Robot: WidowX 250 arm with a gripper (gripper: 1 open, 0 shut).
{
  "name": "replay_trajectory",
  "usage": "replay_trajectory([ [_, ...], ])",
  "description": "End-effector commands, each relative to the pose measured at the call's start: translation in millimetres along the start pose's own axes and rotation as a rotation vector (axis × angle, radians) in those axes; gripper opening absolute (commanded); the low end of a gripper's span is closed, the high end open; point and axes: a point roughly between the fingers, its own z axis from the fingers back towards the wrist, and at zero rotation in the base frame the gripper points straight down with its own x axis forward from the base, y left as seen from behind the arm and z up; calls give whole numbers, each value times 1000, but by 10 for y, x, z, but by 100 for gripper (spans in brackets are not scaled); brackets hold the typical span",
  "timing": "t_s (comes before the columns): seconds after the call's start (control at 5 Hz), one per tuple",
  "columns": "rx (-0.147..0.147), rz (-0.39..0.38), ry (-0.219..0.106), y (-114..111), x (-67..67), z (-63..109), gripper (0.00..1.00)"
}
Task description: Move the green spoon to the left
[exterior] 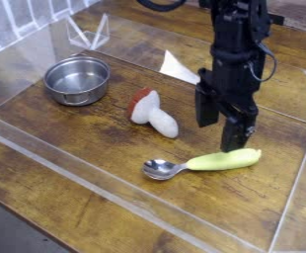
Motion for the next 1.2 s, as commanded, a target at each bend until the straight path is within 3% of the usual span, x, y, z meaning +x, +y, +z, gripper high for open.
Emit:
replay_trajectory([
  [0.0, 13, -12, -64, 30, 108, 146, 100],
  [0.8, -25, 9, -85, 126, 182, 140, 100],
  [1.0, -35, -4, -83, 237, 144, 36, 100],
])
